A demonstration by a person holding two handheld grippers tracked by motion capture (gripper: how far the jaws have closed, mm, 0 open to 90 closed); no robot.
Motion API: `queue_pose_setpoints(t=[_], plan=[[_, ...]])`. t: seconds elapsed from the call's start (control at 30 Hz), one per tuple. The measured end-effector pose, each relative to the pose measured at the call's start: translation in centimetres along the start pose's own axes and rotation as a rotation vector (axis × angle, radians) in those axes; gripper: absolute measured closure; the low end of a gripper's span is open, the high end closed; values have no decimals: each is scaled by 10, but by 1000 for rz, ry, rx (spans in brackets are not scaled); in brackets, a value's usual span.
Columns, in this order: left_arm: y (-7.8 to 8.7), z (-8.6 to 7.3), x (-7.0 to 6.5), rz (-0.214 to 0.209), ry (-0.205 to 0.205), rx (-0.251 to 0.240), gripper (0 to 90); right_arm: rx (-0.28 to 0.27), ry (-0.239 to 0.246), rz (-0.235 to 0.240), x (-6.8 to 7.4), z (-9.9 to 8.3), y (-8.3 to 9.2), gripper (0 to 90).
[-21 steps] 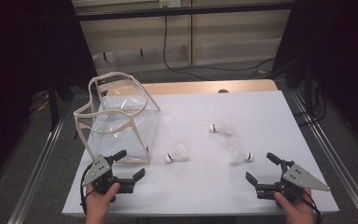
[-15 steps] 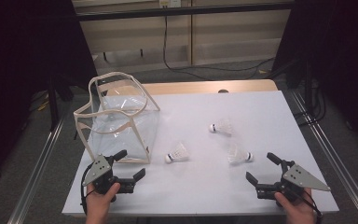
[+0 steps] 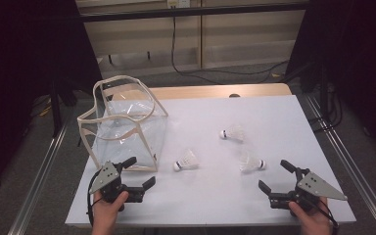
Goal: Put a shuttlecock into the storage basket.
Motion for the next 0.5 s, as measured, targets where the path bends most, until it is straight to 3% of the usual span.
queue_pose_setpoints(t=[0.13, 0.5], plan=[[-2, 2, -3, -11, 9, -3, 18, -1, 2, 0, 0, 0, 0, 0], [-11, 3, -11, -30, -14, 28, 18, -3, 9, 4, 0, 1, 0, 0]])
Point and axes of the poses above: each handheld gripper's, and its own axes: y roughly backward along the jaws, z roughly out of its top, x roughly to its left, the point moved 3 cm from there along -y, roughly forward along the jaws, and after that the axes turned 1 degree about x, right-handed, at the moved point
